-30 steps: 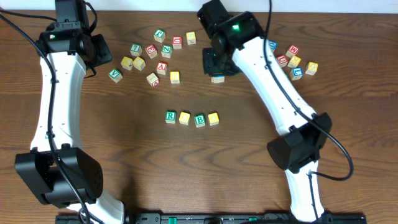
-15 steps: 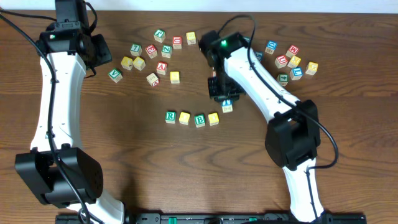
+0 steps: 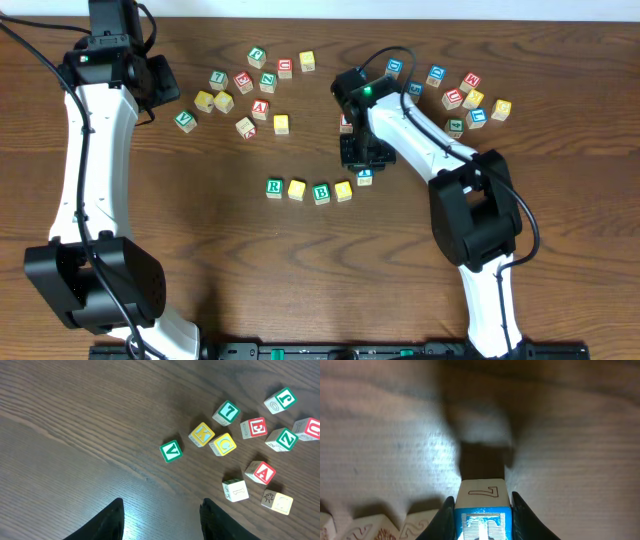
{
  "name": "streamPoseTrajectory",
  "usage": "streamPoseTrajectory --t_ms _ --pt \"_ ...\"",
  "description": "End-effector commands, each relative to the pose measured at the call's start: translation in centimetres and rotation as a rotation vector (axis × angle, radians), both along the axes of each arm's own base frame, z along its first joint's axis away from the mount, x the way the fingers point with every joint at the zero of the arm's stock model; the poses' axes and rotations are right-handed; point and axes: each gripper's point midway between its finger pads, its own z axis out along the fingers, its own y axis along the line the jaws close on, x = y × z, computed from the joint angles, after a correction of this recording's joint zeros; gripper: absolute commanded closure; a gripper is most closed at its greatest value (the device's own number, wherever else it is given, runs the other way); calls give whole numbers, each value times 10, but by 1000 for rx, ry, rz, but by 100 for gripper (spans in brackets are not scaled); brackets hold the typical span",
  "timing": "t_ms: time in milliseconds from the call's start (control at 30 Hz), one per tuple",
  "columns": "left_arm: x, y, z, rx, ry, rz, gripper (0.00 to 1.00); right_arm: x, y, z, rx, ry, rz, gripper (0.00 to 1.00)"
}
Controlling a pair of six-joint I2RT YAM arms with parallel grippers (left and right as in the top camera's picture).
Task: Spell out ROBOT
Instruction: 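Lower the T block right of the O block and release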
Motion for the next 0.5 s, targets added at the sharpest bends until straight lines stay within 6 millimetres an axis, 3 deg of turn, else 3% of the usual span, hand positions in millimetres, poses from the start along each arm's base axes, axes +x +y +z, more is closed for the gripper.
streamPoseTrajectory --t_ms 0,233,467 --pt "-3 2 2 16 2 -8 51 6 -20 -11 -28 6 -51 80" --pt "-3 2 2 16 2 -8 51 9 -24 -12 -27 0 -60 79" --pt "-3 2 2 16 2 -8 51 13 -33 -13 -79 -24 -58 72"
